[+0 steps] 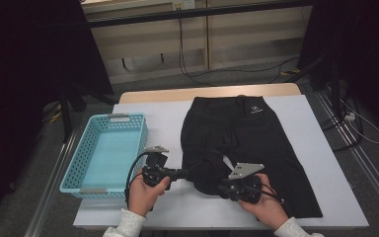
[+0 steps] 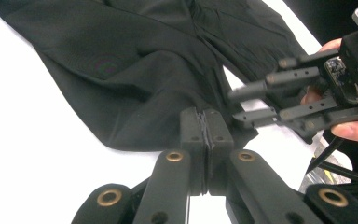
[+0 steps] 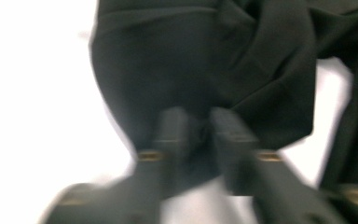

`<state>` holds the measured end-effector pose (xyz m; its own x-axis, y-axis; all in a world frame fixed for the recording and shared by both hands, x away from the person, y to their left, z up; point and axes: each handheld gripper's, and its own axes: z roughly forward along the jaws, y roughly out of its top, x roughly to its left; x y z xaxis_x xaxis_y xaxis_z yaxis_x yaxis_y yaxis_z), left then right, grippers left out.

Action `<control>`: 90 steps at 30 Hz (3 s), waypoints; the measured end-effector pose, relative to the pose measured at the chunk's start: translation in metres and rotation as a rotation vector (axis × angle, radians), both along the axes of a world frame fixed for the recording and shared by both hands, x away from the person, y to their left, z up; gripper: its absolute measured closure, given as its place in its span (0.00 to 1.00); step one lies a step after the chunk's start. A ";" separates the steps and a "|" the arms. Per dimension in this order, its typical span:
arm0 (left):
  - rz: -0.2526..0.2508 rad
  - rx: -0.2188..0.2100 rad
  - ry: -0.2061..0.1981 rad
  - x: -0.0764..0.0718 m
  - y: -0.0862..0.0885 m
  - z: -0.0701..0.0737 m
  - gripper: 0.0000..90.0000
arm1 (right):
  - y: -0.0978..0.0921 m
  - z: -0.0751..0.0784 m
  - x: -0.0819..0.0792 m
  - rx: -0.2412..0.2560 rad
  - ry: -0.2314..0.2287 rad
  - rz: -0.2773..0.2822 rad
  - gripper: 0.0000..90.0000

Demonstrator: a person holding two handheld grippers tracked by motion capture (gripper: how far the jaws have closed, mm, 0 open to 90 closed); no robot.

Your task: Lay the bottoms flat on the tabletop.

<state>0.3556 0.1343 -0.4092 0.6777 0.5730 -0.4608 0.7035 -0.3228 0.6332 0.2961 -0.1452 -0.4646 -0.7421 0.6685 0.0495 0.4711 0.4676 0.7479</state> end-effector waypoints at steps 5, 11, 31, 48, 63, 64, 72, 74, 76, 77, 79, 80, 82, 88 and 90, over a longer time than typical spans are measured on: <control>0.021 0.011 -0.002 0.001 0.004 0.000 0.99 | -0.014 0.010 0.005 0.071 0.034 -0.027 1.00; 0.028 0.048 0.045 0.010 0.000 -0.016 0.99 | -0.040 0.015 0.013 0.128 0.020 -0.133 1.00; 0.063 0.111 0.061 0.011 -0.008 -0.044 0.91 | -0.026 0.006 0.014 0.005 -0.058 -0.165 0.67; 0.095 0.122 0.048 0.008 -0.008 -0.044 0.95 | 0.000 0.001 -0.013 -0.053 -0.039 -0.013 0.66; 0.100 0.110 0.039 0.010 -0.009 -0.040 0.78 | -0.007 0.005 0.003 0.021 -0.007 0.022 0.96; 0.097 0.108 0.037 0.009 -0.009 -0.038 0.72 | -0.007 0.006 0.003 0.020 -0.005 0.024 0.96; 0.040 0.086 -0.040 -0.002 -0.017 -0.024 0.58 | -0.006 0.000 0.006 0.026 0.018 0.029 0.95; 0.004 0.104 -0.044 -0.004 -0.023 -0.026 0.58 | -0.005 0.001 0.006 0.024 0.017 0.034 0.95; -0.004 0.102 -0.075 -0.006 -0.027 -0.024 0.59 | -0.005 0.002 0.006 0.016 0.011 0.036 0.95; -0.007 0.095 -0.071 -0.006 -0.027 -0.023 0.60 | -0.004 0.002 0.005 0.011 0.010 0.041 0.95; -0.008 0.100 -0.073 -0.006 -0.027 -0.023 0.59 | -0.005 0.003 0.004 0.009 0.006 0.039 0.95; -0.008 0.099 -0.067 -0.005 -0.028 -0.025 0.60 | -0.005 0.004 0.004 0.010 0.004 0.038 0.95; -0.013 0.113 -0.061 -0.003 -0.031 -0.031 0.63 | -0.007 0.005 0.004 0.016 -0.003 0.033 0.95; -0.052 0.127 -0.007 -0.004 -0.036 -0.036 0.93 | -0.009 0.005 0.004 0.023 -0.005 0.025 0.93; -0.048 0.132 -0.004 -0.004 -0.035 -0.034 0.97 | -0.009 0.004 0.004 0.022 -0.007 0.025 0.92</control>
<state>0.3519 0.0994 -0.4435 0.7076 0.5953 -0.3807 0.6826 -0.4366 0.5861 0.3006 -0.1539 -0.4602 -0.7592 0.6482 0.0584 0.4538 0.4629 0.7615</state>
